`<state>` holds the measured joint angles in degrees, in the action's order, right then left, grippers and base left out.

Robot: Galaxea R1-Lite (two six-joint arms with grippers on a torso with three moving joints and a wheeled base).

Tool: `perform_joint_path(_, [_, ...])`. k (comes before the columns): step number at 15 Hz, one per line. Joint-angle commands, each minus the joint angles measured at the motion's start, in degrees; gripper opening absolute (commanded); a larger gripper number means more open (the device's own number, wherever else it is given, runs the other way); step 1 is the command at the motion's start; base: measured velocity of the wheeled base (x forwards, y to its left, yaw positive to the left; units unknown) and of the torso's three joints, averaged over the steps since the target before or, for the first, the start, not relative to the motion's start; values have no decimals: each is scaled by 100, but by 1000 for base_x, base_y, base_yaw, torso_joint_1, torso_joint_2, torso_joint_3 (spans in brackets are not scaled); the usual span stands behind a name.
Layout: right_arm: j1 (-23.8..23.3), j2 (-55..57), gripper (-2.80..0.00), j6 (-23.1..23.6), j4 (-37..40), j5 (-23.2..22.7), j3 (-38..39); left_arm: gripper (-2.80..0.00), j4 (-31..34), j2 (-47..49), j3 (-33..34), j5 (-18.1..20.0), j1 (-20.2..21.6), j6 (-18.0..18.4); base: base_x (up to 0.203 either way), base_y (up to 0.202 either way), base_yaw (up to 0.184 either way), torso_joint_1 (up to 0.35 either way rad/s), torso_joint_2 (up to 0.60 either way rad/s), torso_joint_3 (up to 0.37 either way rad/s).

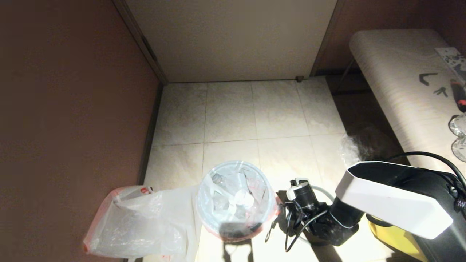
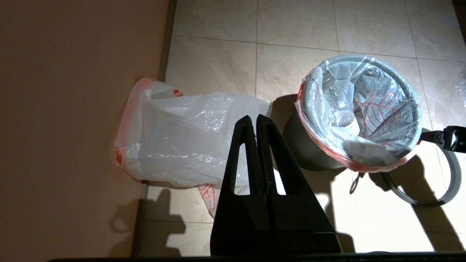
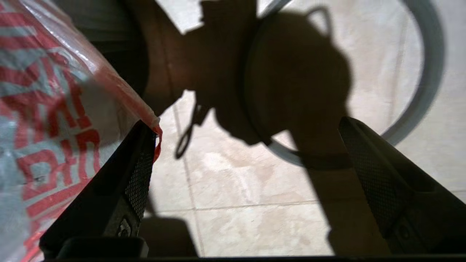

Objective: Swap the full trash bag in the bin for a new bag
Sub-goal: Place the trash bag on the floor

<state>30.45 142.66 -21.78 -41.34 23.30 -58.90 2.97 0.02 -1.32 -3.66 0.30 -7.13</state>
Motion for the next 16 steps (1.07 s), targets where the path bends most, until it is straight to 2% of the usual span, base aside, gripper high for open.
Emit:
perform_joint_path(1, [8, 31, 0, 98, -23, 185, 15, -280, 1, 3, 0, -3, 0, -8, 0, 0, 0, 0, 0, 0])
perform_joint_path(6, [69, 35, 0, 356, -32, 615, 40, -280, 1, -2, 0, -3, 5, -8, 0, 0, 0, 0, 0, 0])
perform_joint_path(8, [84, -109, 0, 375, -28, 624, 106, -280, 1, 2, 0, -3, 1, -8, 0, 0, 0, 0, 0, 0])
perform_joint_path(10, [162, -377, 0, 323, -31, 465, 326, -280, 1, 3, 0, -3, 5, -8, 0, 0, 0, 0, 0, 0])
perform_joint_path(11, [221, -502, 0, 296, -30, 120, 504, -280, 1, 5, 0, -3, 5, -8, 0, 0, 0, 0, 0, 0])
perform_joint_path(12, [318, -568, 0, 282, -25, -25, 612, -280, 1, 0, 0, -3, 5, -8, 0, 0, 0, 0, 0, 0])
perform_joint_path(16, [379, -459, 0, 306, -6, 103, 605, -280, 1, -2, 0, -3, 5, -8, 0, 0, 0, 0, 0, 0])
